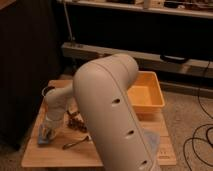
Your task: Wipe table surface with sponge
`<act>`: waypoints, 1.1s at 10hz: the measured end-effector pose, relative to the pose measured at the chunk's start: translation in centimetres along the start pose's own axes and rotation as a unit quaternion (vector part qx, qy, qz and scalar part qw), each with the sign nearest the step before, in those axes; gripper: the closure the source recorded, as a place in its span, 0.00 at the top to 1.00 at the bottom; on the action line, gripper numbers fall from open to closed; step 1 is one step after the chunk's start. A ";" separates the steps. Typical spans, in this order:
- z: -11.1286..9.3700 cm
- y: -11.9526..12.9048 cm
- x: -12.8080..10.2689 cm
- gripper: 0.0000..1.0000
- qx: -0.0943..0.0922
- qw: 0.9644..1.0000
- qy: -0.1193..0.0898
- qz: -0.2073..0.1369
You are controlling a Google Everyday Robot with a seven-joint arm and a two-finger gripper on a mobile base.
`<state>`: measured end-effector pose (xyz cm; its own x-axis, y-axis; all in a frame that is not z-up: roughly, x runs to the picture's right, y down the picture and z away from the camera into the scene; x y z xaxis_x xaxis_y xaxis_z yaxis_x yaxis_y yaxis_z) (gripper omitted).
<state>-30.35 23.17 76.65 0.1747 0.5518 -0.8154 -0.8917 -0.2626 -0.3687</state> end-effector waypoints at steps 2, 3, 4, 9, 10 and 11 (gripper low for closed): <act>-2.1 -1.6 -1.6 0.00 -0.013 1.000 -0.018 0.009; -2.7 -2.3 -1.9 0.00 -0.020 0.999 -0.025 0.017; -2.9 -3.2 -1.7 0.00 -0.027 0.999 -0.029 0.027; -4.2 -7.6 1.2 0.00 -0.045 0.995 -0.043 0.072; -4.0 -7.6 2.2 0.00 -0.046 0.995 -0.043 0.075; -3.6 -7.4 3.3 0.00 -0.046 0.995 -0.040 0.076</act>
<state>-21.71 24.10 75.07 0.0043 0.5607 -0.8280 -0.8631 -0.4160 -0.2863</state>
